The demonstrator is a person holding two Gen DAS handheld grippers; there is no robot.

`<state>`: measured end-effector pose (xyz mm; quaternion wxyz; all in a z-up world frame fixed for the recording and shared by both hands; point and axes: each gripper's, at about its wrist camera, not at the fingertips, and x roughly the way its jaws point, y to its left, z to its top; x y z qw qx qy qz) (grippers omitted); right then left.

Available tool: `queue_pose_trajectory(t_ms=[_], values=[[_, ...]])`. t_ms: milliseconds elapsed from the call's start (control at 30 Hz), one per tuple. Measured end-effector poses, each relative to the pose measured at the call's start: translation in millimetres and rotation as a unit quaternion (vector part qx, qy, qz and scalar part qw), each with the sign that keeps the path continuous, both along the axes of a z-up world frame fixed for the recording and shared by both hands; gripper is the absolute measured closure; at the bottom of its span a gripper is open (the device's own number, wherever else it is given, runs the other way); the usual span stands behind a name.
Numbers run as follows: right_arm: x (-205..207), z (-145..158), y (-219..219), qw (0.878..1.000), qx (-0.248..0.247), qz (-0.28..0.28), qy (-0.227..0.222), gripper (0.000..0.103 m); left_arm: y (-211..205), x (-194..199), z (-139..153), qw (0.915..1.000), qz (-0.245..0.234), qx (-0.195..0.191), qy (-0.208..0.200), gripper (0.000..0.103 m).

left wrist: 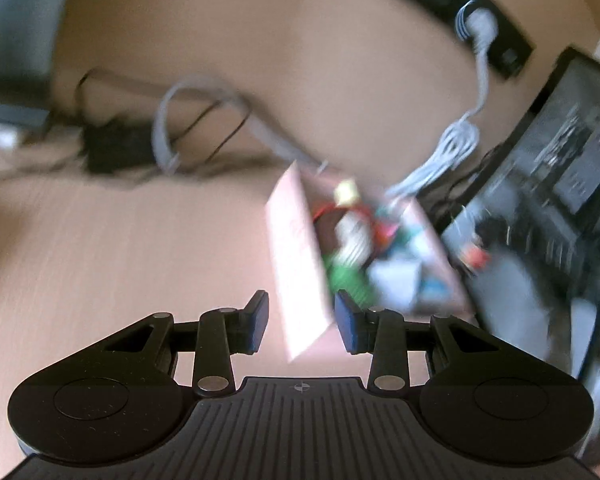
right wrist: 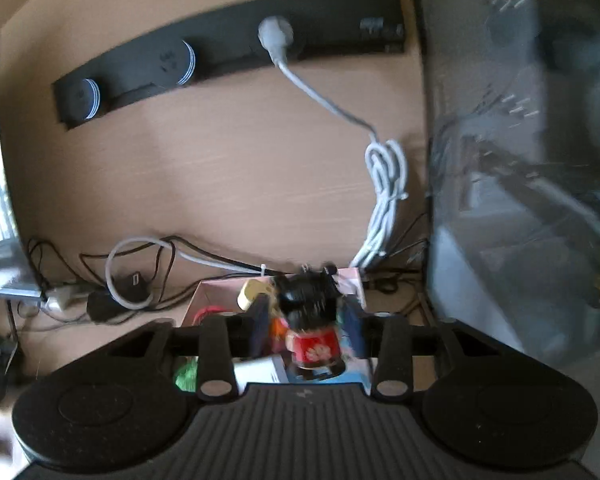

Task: Organize objects
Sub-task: 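Carry the lens toy with the left tool while the right tool carries the doll toward the box, then lower the lens toy into the box with the left tool while the right tool lowers the doll in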

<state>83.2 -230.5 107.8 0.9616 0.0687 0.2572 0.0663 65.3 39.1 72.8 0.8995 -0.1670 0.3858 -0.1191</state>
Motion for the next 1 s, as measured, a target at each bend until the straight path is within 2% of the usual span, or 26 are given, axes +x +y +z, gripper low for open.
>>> queue_pose_trajectory(t_ms=[67, 167, 333, 467, 567, 600, 667, 767, 800, 833, 967, 1000], values=[[6, -6, 5, 1.000, 0.003, -0.006, 0.012, 0.048, 6, -8, -12, 0.9998, 0.005, 0.008, 0.020, 0.063], [-21, -18, 14, 1.000, 0.002, 0.019, 0.024, 0.047, 17, -17, -26, 0.9990, 0.012, -0.003, 0.042, 0.063], [-73, -51, 20, 0.996, -0.053, 0.032, 0.066, 0.046, 17, -24, -36, 0.9984, 0.003, -0.019, 0.052, 0.063], [-91, -66, 12, 0.993, -0.072, 0.009, 0.093, 0.046, 3, -17, -23, 0.9982, -0.028, -0.038, 0.037, 0.063], [-95, -70, 6, 0.992, -0.081, -0.009, 0.097, 0.046, -16, 8, -4, 0.9979, -0.047, -0.042, 0.012, 0.063], [-94, -72, 5, 0.992, -0.084, -0.014, 0.097, 0.046, -23, 18, 0, 0.9982, -0.051, -0.033, 0.006, 0.063], [-88, -74, 4, 0.991, -0.095, -0.021, 0.094, 0.046, -37, 36, 2, 0.9989, -0.045, 0.010, 0.007, 0.063], [-75, -78, 7, 0.989, -0.118, -0.025, 0.084, 0.046, -53, 57, -10, 0.9949, -0.033, 0.088, 0.038, 0.063], [-69, -80, 10, 0.988, -0.131, -0.026, 0.077, 0.046, -54, 59, -16, 0.9927, -0.035, 0.104, 0.051, 0.061], [-63, -82, 12, 0.987, -0.140, -0.025, 0.072, 0.046, -53, 58, -18, 0.9925, -0.033, 0.106, 0.050, 0.052], [-38, -90, 20, 0.985, -0.157, -0.028, 0.071, 0.046, -33, 53, -24, 0.9939, -0.008, 0.093, 0.059, 0.020], [-32, -90, 23, 0.986, -0.150, -0.025, 0.074, 0.046, -26, 53, -26, 0.9940, 0.003, 0.090, 0.062, 0.018]])
